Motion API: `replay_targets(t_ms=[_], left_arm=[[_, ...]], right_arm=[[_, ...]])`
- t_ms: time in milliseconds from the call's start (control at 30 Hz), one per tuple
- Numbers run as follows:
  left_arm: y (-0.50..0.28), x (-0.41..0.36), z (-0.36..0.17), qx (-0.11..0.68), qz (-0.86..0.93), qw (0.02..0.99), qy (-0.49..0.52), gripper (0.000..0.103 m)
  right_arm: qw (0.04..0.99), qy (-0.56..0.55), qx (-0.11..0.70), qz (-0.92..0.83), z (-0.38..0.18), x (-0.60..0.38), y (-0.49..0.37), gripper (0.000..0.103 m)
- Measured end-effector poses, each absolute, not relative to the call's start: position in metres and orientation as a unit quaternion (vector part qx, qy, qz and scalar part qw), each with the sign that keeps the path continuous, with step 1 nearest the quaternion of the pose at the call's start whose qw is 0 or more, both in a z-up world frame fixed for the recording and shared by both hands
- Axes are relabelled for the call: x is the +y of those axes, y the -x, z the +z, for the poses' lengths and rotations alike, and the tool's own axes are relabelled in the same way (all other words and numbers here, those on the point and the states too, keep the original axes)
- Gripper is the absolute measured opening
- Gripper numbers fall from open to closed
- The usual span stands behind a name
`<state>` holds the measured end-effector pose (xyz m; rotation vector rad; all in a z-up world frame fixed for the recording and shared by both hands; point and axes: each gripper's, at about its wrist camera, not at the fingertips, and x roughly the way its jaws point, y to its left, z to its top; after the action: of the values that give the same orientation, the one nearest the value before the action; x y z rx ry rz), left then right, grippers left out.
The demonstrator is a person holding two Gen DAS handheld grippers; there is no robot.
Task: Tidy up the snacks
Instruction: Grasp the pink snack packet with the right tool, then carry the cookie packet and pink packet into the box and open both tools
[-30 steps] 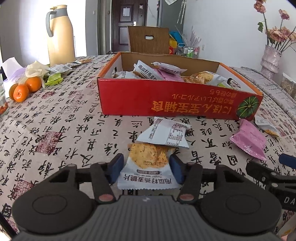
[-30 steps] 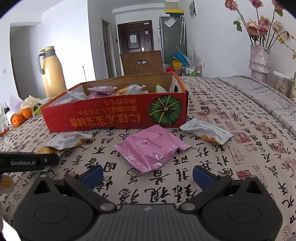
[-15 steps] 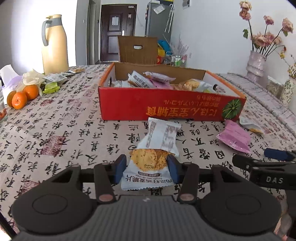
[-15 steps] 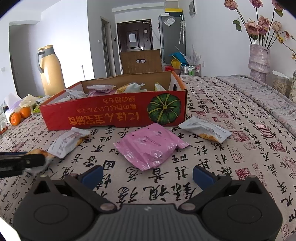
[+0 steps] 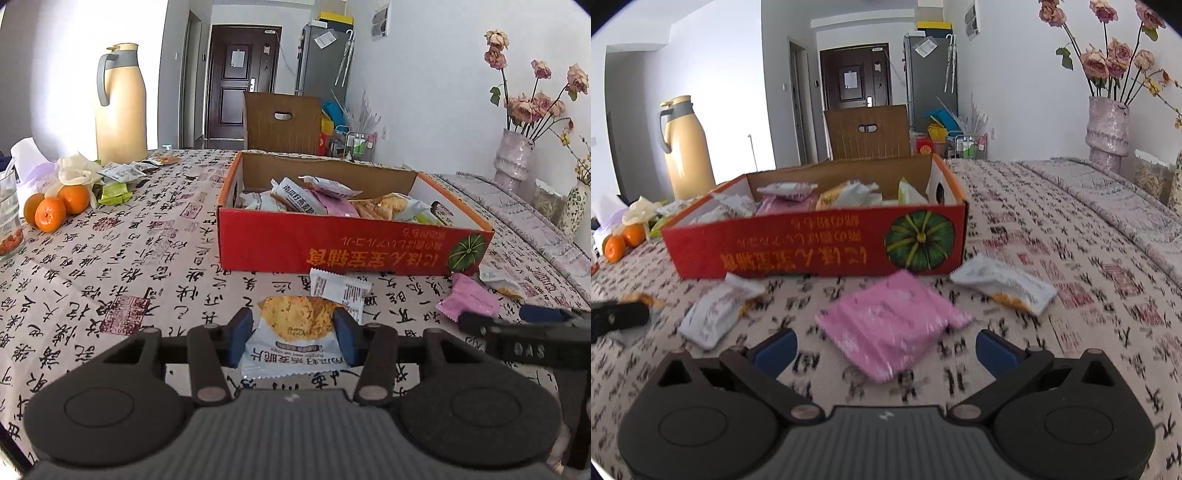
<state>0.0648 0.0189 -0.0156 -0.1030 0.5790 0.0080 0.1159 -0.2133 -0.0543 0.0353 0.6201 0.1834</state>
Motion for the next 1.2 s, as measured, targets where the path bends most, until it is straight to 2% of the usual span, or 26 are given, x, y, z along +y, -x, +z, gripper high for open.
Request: replay_targets(t_ms=[433, 600, 767, 833, 1000, 1200], left_arm=[[-0.066, 0.022, -0.014, 0.28, 0.002, 0.958, 0.056, 0.049], [-0.069, 0.023, -0.017, 0.285, 0.001, 0.957, 0.06, 0.049], [-0.07, 0.022, -0.02, 0.288, -0.003, 0.955, 0.062, 0.049], [-0.071, 0.022, -0.021, 0.289, -0.003, 0.955, 0.063, 0.049], [-0.071, 0.024, -0.021, 0.291, -0.002, 0.954, 0.065, 0.049], [-0.071, 0.023, -0.021, 0.29, -0.002, 0.955, 0.064, 0.049]], right_arm=[[0.938, -0.001, 0.347, 0.012, -0.05, -0.19, -0.19, 0.103], [0.925, -0.011, 0.38, -0.005, -0.066, -0.196, -0.192, 0.103], [0.928, -0.011, 0.374, 0.007, -0.069, -0.201, -0.175, 0.102], [0.93, -0.012, 0.366, 0.014, -0.07, -0.203, -0.168, 0.098], [0.937, -0.025, 0.349, 0.019, -0.065, -0.213, -0.156, 0.062], [0.941, -0.018, 0.335, 0.041, -0.064, -0.219, -0.138, 0.06]])
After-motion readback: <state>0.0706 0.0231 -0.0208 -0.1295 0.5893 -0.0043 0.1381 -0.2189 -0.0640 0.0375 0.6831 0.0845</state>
